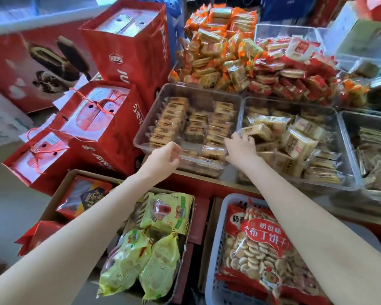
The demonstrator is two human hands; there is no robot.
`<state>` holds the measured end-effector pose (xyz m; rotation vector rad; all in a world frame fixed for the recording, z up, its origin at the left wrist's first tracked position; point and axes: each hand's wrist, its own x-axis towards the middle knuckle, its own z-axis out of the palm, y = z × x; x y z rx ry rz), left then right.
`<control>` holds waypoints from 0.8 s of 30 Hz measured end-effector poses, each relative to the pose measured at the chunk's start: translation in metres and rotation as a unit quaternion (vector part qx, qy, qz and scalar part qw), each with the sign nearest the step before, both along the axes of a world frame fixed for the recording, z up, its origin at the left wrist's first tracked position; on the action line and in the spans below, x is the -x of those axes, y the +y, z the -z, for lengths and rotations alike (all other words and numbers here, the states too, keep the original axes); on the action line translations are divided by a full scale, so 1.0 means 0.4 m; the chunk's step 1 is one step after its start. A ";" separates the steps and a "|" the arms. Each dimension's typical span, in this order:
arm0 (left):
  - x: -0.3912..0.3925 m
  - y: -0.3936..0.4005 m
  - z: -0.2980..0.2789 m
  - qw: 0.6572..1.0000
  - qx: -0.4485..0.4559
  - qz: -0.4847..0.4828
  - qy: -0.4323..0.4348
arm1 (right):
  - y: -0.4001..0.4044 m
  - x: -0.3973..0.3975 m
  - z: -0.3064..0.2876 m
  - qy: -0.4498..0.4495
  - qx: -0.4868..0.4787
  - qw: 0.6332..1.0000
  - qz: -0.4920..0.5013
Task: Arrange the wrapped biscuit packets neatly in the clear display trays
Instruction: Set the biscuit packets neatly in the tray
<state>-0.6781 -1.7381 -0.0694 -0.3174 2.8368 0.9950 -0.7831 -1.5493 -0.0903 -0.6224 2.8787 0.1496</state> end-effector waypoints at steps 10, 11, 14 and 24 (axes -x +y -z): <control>0.038 -0.016 0.022 1.000 -0.021 -0.004 -0.009 | 0.088 0.013 -0.063 0.014 0.057 0.994 0.087; 0.046 -0.001 0.019 1.000 -0.025 0.006 -0.006 | 0.111 0.005 -0.076 0.003 0.000 0.995 0.100; 0.065 0.050 0.005 0.999 -0.037 0.038 -0.010 | 0.155 -0.027 -0.082 -0.048 -0.037 0.992 0.112; 0.083 0.151 -0.103 0.897 -0.437 0.043 -0.048 | 0.179 -0.061 -0.202 -0.285 0.510 0.799 0.141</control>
